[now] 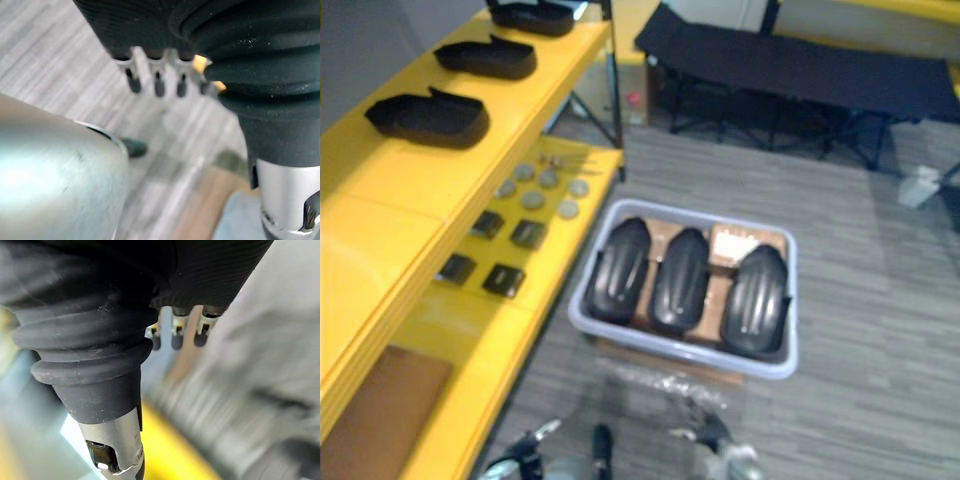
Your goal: Walk over and take plastic housings, then place them on the shelf
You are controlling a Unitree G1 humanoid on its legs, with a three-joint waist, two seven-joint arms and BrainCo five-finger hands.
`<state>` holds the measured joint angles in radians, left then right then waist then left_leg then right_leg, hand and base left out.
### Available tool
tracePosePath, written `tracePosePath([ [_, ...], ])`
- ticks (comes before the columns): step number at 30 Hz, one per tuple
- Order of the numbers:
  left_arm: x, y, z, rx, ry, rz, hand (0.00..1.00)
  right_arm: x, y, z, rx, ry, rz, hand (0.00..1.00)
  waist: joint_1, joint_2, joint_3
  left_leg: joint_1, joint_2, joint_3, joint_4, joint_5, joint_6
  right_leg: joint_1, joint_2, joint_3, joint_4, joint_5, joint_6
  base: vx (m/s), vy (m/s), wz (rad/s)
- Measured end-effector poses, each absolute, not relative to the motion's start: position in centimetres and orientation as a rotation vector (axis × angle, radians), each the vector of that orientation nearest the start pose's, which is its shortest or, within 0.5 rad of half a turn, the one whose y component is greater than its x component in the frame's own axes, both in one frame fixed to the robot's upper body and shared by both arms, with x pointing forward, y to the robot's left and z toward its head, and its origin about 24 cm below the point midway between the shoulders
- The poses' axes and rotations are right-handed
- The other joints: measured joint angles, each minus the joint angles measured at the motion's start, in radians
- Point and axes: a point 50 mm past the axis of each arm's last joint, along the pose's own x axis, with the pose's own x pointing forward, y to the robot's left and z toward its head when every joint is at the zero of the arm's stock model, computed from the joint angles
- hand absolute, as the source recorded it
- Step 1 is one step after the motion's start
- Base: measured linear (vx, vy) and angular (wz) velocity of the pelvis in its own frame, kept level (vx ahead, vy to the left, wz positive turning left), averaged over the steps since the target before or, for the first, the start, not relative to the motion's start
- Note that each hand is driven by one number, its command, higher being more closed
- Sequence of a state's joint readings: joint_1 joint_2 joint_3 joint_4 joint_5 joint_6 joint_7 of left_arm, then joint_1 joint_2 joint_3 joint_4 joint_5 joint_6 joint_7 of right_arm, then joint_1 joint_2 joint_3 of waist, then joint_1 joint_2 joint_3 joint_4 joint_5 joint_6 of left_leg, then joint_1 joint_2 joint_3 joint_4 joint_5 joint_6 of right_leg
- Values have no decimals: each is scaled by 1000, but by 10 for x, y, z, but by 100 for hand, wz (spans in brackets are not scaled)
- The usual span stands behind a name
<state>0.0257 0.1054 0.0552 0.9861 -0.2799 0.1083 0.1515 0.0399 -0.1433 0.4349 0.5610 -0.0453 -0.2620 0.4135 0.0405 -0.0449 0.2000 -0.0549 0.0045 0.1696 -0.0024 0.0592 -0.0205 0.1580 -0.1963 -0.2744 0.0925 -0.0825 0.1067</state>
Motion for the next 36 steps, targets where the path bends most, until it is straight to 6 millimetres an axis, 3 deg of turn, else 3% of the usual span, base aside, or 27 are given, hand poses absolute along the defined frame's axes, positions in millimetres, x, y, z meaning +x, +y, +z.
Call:
tracePosePath([
  [1,120,203,-153,-106,1103,369,0,180,-68,-65,-182,333,931,0,1,-2,1,-5,4,-1,14,-1,0,0,3,4,1,0,0,-85,-112,-8],
  [2,123,207,-152,-87,1095,365,0,181,-42,-41,-211,193,1087,0,2,-10,6,-24,15,-14,56,-12,-8,-1,9,9,3,1,-1,-80,-92,-38],
  [3,124,211,-150,-77,1084,370,0,181,-19,-8,-227,28,1229,0,19,-6,10,-47,46,-26,126,-67,-28,-17,30,39,10,1,-1,-100,-100,-54],
  [4,124,215,-149,-68,1083,373,0,180,-9,5,-216,-39,1274,0,30,-7,12,-56,57,-22,155,-83,-32,-20,37,57,10,1,-2,-102,-55,-77],
  [6,115,226,-150,4,1107,369,0,191,2,57,-160,-261,1288,0,31,-13,22,-77,79,-17,244,-140,-44,-28,44,93,13,-6,-11,-119,-1,-61],
  [9,102,227,-154,90,1143,325,0,230,-12,110,-208,-439,1142,0,33,-6,51,-100,97,1,330,-201,-51,-47,47,130,19,-10,-13,-167,59,-69],
  [10,99,226,-155,128,1133,302,0,253,-28,143,-182,-521,1003,0,34,-8,60,-128,100,9,369,-223,-46,-70,44,142,18,-19,-20,-193,69,-56],
  [12,98,225,-155,159,1131,275,0,267,-51,172,-124,-583,852,0,31,-12,65,-152,92,9,388,-226,-42,-88,35,141,12,-38,-19,-170,63,-26],
  [13,99,225,-154,159,1125,267,0,273,-73,189,-104,-627,724,0,25,-12,68,-161,85,7,395,-226,-41,-102,27,142,22,-46,-19,-142,76,-2],
  [17,99,224,-154,171,1123,249,0,277,-112,200,-105,-648,510,0,5,-14,68,-162,77,4,423,-235,-24,-106,5,141,57,-59,-23,-27,72,1],
  [20,102,226,-152,153,1107,263,0,274,-139,192,-53,-616,359,0,-4,-18,64,-196,81,-8,455,-247,-4,-125,8,137,83,-54,-42,43,72,6],
  [21,101,227,-152,146,1107,271,0,274,-149,184,-39,-583,306,0,-4,-18,65,-200,92,-16,456,-248,-3,-130,27,135,93,-24,-51,64,56,9],
  [23,95,230,-152,130,1104,308,0,272,-155,175,-7,-549,256,0,1,-23,63,-192,123,-21,454,-250,-7,-121,59,129,81,25,-54,46,16,-3],
  [24,89,235,-152,115,1103,357,0,271,-155,173,23,-543,250,0,3,-42,50,-191,131,-19,452,-250,-8,-109,68,109,50,41,-39,54,-15,-11],
  [26,82,241,-152,113,1105,437,0,273,-155,169,53,-533,238,0,6,-65,37,-195,135,-21,458,-249,-9,-83,74,94,5,47,-30,65,-52,1],
  [28,80,241,-151,107,1082,510,0,276,-160,158,76,-492,185,0,13,-68,35,-194,139,-32,460,-246,-14,-66,81,74,-6,46,-29,34,-73,22],
  [30,80,239,-150,95,1067,542,0,271,-181,139,82,-424,56,0,17,-57,42,-207,124,-71,451,-234,-22,-47,82,24,-21,39,-26,-34,-47,47],
  [36,73,234,-152,75,1085,544,0,267,-220,124,81,-365,-212,0,21,-25,92,-213,102,-46,387,-189,-31,-93,46,27,16,-20,3,-101,-21,5],
])
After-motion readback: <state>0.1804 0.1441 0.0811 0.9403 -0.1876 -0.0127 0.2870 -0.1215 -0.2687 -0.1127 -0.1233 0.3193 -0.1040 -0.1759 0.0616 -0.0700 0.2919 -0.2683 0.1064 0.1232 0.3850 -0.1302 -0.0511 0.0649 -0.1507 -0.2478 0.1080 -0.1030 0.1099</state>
